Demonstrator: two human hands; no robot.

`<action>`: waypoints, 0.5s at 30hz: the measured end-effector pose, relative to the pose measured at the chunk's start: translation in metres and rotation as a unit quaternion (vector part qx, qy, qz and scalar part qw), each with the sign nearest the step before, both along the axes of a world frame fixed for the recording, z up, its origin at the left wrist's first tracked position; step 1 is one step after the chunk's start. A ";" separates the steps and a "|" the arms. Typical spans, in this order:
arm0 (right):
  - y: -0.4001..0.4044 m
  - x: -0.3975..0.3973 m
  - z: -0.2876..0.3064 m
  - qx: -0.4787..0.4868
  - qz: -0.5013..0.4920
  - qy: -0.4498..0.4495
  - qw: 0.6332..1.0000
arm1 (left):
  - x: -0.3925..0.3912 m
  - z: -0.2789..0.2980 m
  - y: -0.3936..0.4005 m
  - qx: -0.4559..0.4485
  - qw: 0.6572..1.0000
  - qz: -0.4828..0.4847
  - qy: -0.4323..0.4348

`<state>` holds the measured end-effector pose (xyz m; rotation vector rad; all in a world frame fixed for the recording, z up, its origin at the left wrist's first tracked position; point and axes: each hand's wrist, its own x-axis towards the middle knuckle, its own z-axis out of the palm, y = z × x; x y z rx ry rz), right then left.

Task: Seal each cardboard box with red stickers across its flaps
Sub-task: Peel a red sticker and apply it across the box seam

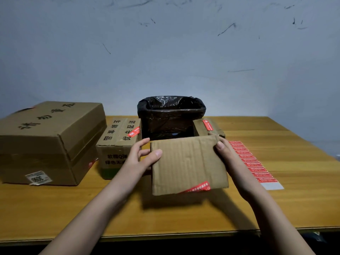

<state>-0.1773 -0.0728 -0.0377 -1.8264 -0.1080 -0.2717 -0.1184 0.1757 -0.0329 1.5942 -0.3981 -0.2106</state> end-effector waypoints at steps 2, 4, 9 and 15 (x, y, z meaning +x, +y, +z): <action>-0.003 -0.001 -0.002 0.003 -0.003 -0.016 1.000 | 0.001 -0.002 -0.002 -0.003 0.998 0.018 0.054; 0.000 -0.010 0.000 0.018 0.009 -0.039 0.999 | 0.001 -0.002 -0.002 -0.016 0.993 0.008 0.113; 0.002 -0.019 0.007 0.001 0.041 -0.057 0.998 | 0.001 0.005 -0.004 -0.101 0.973 -0.032 0.204; 0.003 -0.020 0.014 -0.034 0.049 -0.067 0.996 | 0.005 0.015 0.000 -0.082 0.955 -0.053 0.280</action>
